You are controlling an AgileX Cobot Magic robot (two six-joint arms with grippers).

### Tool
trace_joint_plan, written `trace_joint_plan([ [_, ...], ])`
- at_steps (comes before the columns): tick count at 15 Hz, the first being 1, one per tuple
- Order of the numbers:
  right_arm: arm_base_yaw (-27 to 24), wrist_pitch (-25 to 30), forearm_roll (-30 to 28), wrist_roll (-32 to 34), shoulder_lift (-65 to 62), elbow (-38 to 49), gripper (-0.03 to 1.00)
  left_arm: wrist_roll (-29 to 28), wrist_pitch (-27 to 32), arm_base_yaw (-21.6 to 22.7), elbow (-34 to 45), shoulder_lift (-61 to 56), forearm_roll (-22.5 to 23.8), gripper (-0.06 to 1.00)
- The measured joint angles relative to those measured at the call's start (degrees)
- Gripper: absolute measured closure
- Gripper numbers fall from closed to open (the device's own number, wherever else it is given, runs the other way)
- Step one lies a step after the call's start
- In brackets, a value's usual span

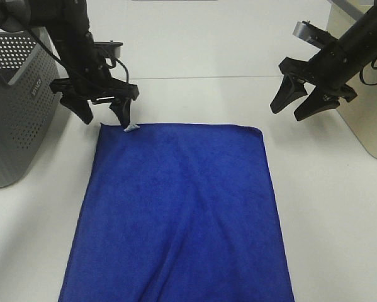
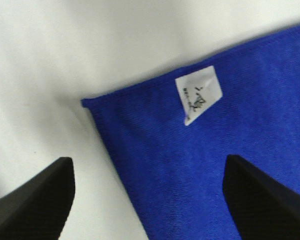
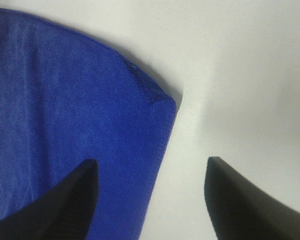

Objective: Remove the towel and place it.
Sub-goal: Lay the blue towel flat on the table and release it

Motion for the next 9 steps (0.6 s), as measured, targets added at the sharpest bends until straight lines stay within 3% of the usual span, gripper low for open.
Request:
trace_joint_plan([
  [9,0.0,-2.8,-1.5,-0.5,5.2,0.0,0.32,1.6,0.2,3.7,-0.2,4.0,-2.8,0.18],
])
